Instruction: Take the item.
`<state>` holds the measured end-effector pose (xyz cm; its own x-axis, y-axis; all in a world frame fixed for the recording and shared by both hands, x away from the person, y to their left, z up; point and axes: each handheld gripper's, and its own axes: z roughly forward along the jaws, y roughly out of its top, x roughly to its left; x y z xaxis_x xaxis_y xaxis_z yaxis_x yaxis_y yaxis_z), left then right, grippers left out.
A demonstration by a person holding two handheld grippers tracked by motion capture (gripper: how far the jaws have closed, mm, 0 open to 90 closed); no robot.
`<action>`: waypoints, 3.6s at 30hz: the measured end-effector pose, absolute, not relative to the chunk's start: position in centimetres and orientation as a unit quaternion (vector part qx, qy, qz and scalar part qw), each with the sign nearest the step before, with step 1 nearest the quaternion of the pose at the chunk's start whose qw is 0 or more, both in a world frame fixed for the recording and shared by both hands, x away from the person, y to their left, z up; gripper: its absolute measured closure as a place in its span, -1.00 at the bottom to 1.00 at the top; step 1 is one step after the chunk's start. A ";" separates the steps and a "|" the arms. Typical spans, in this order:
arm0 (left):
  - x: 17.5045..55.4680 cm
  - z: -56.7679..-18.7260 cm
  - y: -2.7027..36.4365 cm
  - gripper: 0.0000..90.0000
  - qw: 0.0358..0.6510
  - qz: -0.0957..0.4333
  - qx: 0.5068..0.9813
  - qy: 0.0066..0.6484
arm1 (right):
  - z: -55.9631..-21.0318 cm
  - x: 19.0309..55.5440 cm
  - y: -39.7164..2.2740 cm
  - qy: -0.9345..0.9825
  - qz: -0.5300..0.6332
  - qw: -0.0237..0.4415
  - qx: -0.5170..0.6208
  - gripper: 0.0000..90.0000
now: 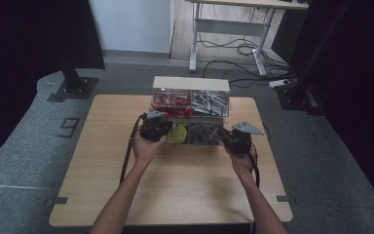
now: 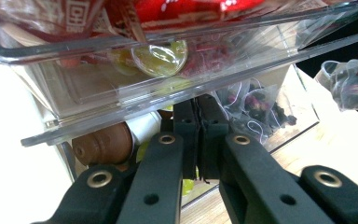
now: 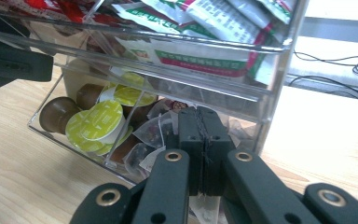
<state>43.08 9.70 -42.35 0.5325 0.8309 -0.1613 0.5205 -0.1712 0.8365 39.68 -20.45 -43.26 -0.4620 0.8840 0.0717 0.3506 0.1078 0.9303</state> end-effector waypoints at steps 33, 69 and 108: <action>43.1 -42.3 9.6 0.96 0.455 0.171 0.747 0.453 | -43.2 39.7 -24.9 0.675 0.483 0.292 0.475 0.97; 43.0 -42.6 9.7 0.96 0.456 0.173 0.746 0.453 | -43.4 41.2 -29.6 0.644 0.467 0.310 0.520 0.97; 43.1 -43.2 9.5 0.96 0.453 0.167 0.748 0.454 | -44.6 41.6 -30.0 0.641 0.457 0.318 0.528 0.50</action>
<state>43.06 9.47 -43.16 0.5317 0.8312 -0.1624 0.5288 -0.1759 0.8303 41.60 -29.98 -44.61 -0.2392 0.9680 0.0754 0.3855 0.0234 0.9224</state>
